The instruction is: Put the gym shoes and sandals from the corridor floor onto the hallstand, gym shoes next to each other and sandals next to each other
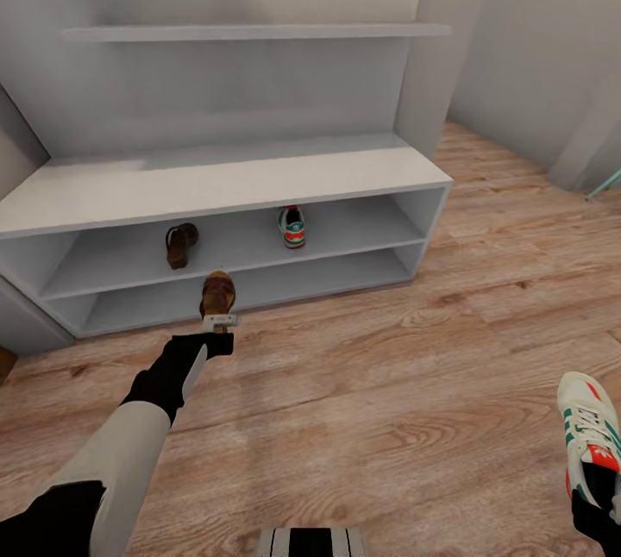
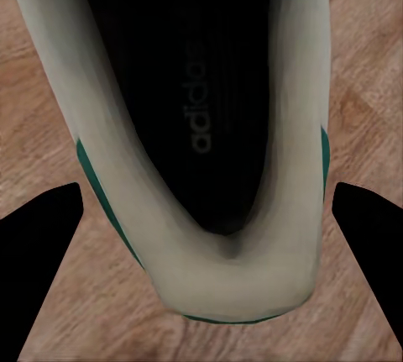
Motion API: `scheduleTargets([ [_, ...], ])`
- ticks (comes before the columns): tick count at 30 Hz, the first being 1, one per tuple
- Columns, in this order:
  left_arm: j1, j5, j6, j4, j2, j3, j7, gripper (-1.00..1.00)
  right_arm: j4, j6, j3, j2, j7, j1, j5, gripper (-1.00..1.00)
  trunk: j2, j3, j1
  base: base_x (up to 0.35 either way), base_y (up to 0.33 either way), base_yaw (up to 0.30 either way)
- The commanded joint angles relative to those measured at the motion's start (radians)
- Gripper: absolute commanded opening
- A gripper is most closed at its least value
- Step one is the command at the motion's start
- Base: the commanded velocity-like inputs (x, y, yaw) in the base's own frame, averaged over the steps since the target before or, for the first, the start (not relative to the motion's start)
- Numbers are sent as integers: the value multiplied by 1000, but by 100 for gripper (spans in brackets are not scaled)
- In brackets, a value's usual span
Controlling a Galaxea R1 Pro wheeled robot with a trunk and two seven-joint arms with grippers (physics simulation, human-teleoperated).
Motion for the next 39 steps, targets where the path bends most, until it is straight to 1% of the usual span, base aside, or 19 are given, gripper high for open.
scheduleTargets([
  [1, -3, -13, 10, -2, -2, 5, -6, -100, 0, -2, 2, 1, -3, 0, -10, -100, 0, -1, 0, 0, 0, 0],
  [10, 9, -10, 11, -1, -3, 9, -4, -100, 5, -3, 3, 2, -3, 0, -6, -100, 0, -1, 0, 30, 0, 0],
  [20, 3, -10, 8, -2, -3, 8, -3, -100, 8, -3, 3, 2, -3, 0, -5, -100, 0, -1, 0, 299, 2, 0],
  [22, 1, -10, 7, -3, -2, 8, 13, -100, 8, -3, 3, 2, -3, 0, -5, -100, 0, -1, 0, 331, 60, 0],
  [24, 0, -6, 7, -2, -3, 8, 53, -100, 8, -3, 3, 2, -3, 0, -5, -100, 0, -1, 0, 308, 155, 0],
  [26, -1, -4, 8, -2, -3, 8, 70, -100, 8, -3, 3, 2, -3, 0, -6, -100, 0, -1, 0, 294, 196, 0],
  [31, 1, -1, 9, -1, -4, 8, 75, -100, 7, -3, 1, -1, -3, 0, -6, -100, 0, -2, 0, 228, 174, 36],
  [39, 5, -1, 8, -1, -6, 6, 73, -100, 7, -3, 0, -2, -3, 0, -6, -100, 0, -3, 0, 99, 14, 43],
])
